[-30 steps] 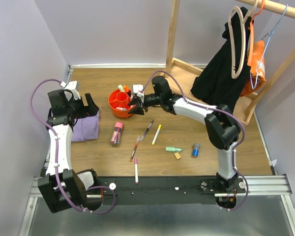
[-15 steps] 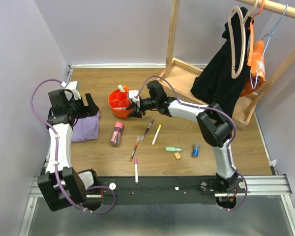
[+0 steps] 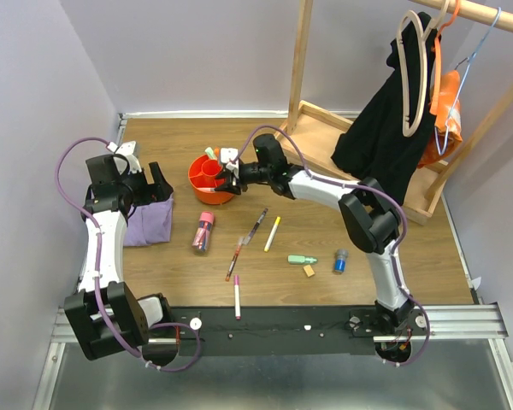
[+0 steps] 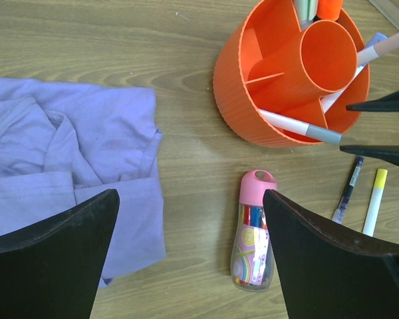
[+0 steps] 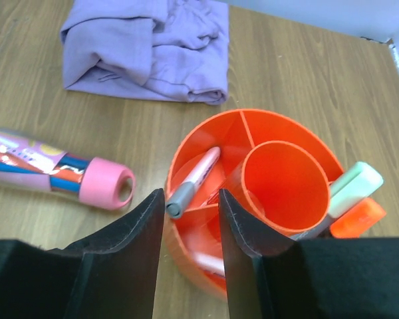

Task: Sort the stationery into containers
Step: Pick up the pen from the storage box.

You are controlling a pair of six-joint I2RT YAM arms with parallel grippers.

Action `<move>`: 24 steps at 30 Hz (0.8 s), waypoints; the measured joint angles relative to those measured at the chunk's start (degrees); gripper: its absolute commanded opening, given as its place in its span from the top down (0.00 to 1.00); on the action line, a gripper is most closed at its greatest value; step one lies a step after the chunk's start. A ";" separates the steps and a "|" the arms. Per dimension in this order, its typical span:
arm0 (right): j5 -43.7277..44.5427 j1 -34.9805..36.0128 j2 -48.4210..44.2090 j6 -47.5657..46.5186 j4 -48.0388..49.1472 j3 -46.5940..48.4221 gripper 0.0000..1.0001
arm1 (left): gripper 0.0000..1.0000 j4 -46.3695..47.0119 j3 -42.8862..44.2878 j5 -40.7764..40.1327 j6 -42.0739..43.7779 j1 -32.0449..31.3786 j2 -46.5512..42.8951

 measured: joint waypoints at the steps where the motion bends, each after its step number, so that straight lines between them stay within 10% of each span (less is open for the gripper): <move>1: 0.00 0.00 0.33 0.04 0.00 0.50 0.55 | 0.02 0.15 0.00 0.00 0.00 0.00 0.22; 24: -0.44 0.02 3.72 -1.99 -10.51 6.80 0.57 | 0.02 1.16 0.00 -0.02 0.02 -0.02 1.79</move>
